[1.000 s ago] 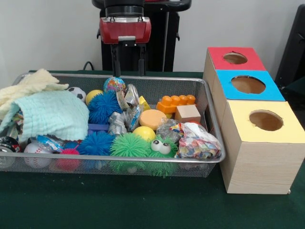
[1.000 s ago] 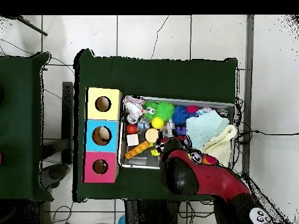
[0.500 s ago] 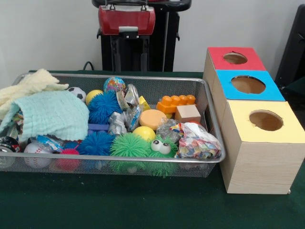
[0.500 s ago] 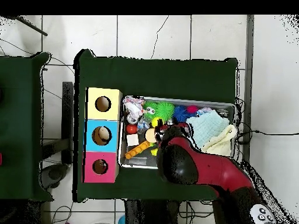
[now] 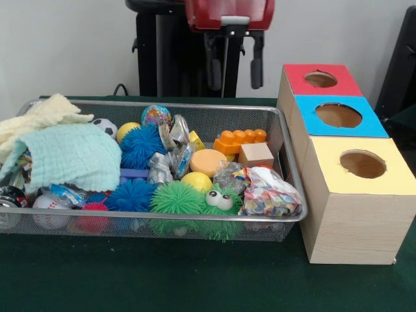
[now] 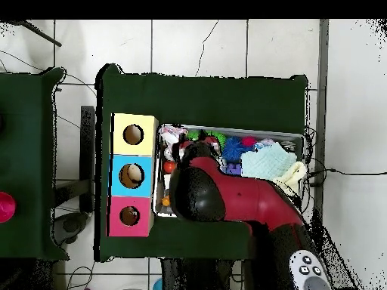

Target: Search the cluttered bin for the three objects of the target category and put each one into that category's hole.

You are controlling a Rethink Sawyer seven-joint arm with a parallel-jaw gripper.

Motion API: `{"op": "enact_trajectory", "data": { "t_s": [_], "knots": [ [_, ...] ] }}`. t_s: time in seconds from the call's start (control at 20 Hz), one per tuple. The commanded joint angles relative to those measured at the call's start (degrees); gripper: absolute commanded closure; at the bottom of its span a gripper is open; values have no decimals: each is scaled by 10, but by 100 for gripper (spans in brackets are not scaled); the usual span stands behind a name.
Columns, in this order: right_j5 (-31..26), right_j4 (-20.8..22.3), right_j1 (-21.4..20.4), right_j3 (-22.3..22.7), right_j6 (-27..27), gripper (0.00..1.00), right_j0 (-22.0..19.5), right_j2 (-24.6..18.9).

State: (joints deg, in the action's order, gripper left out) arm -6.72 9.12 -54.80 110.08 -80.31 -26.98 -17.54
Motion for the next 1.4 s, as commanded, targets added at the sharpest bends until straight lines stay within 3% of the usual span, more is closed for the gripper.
{"op": "enact_trajectory", "data": {
  "t_s": [0.05, 0.3, 0.75, 1.0, 1.4],
  "knots": [
    [-46, -37, 30, -47, -128, 0, 40, 54],
    [-11, -46, 59, -53, -126, 0, 58, 75],
    [-5, -50, 81, -62, -104, 0, 42, 68],
    [47, -35, 119, -68, -107, 0, 42, 73],
    [71, -48, 140, -85, -117, 0, 80, 117]
  ]
}}
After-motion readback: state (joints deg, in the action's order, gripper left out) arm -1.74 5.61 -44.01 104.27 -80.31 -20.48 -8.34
